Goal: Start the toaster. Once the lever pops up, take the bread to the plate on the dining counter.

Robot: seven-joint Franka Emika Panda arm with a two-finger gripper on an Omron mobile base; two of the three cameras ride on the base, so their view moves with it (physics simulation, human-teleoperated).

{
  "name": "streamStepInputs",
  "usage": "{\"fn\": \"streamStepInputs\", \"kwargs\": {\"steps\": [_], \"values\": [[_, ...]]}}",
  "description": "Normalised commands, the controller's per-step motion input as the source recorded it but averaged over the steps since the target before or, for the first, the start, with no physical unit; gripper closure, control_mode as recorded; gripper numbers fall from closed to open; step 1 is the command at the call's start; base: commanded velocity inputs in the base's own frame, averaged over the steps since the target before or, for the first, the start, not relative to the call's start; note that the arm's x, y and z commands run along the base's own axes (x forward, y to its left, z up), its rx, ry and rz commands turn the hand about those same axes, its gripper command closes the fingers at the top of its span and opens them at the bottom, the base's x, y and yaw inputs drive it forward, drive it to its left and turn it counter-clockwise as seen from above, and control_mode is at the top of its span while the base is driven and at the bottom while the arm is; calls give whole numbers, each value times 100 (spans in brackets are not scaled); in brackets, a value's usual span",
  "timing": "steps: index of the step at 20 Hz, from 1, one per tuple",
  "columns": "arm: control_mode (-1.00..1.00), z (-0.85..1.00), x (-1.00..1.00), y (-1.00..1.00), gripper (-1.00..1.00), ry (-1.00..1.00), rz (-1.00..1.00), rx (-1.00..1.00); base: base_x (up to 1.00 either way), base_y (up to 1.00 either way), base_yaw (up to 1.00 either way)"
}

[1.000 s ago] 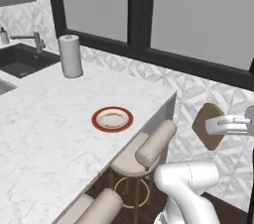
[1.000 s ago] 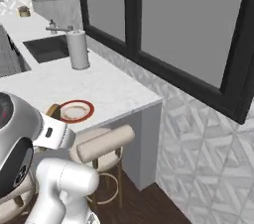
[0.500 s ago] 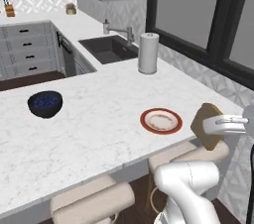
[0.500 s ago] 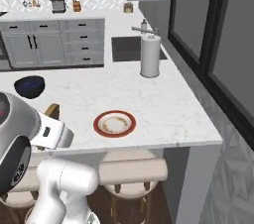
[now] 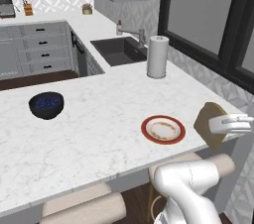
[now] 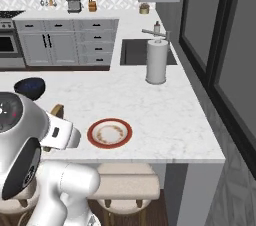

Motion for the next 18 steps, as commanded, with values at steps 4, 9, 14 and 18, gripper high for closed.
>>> {"fn": "streamStepInputs", "kwargs": {"steps": [4,9,14,18], "values": [[-100,-3,41,-15,100,9,12,0,0,0,0],[-100,0,86,-9,100,16,10,6,0,0,0],[-100,-27,70,-21,100,4,12,8,0,0,0],[-100,-88,52,-11,100,0,7,7,0,0,0]]}}
